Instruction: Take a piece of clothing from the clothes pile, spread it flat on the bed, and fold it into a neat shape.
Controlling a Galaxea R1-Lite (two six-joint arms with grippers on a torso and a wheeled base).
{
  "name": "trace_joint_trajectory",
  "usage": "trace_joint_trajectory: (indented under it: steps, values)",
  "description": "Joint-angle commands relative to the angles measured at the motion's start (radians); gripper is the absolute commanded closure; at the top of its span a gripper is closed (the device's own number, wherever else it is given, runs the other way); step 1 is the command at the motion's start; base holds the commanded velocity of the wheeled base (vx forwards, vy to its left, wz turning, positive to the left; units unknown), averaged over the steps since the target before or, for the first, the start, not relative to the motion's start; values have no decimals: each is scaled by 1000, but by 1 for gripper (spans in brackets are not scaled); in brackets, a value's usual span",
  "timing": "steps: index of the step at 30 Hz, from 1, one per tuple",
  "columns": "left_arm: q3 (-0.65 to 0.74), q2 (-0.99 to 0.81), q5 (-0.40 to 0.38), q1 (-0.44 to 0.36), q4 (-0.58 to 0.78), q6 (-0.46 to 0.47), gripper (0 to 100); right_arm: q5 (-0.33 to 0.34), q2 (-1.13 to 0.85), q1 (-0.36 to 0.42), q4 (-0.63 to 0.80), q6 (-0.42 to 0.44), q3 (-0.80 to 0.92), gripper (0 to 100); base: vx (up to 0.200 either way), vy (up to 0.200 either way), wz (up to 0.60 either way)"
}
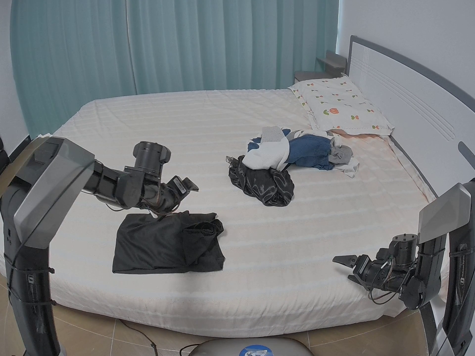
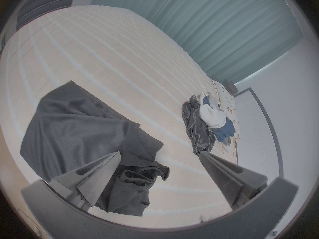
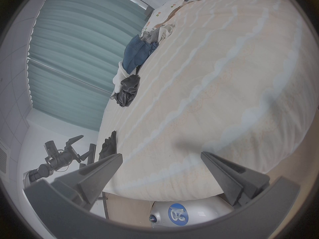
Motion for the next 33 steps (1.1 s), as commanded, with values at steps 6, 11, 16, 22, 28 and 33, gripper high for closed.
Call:
trace_joint_trajectory:
  steps: [6,11,16,22,28,33]
  values:
    - [201,-128,-191,212,-79,-38,0,0,2,0,-11,0,1,0,0,200,0]
    - [303,-111,-234,300,-215,-55,0,0,2,0,-11,0,-1,0,0,200,0]
    - [357,-95,-261,343,-268,-55,0,0,2,0,-12,0,-3,0,0,200,0]
    - [406,-62,-294,382,-334,-55,0,-1,4,2,-11,0,-1,0,0,200,0]
    - [409,-62,-297,398,-346,-55,0,-1,7,3,-12,-3,-1,0,0,200,0]
    - [411,-61,-300,412,-346,-56,0,-1,8,3,-12,-6,-1,0,0,200,0]
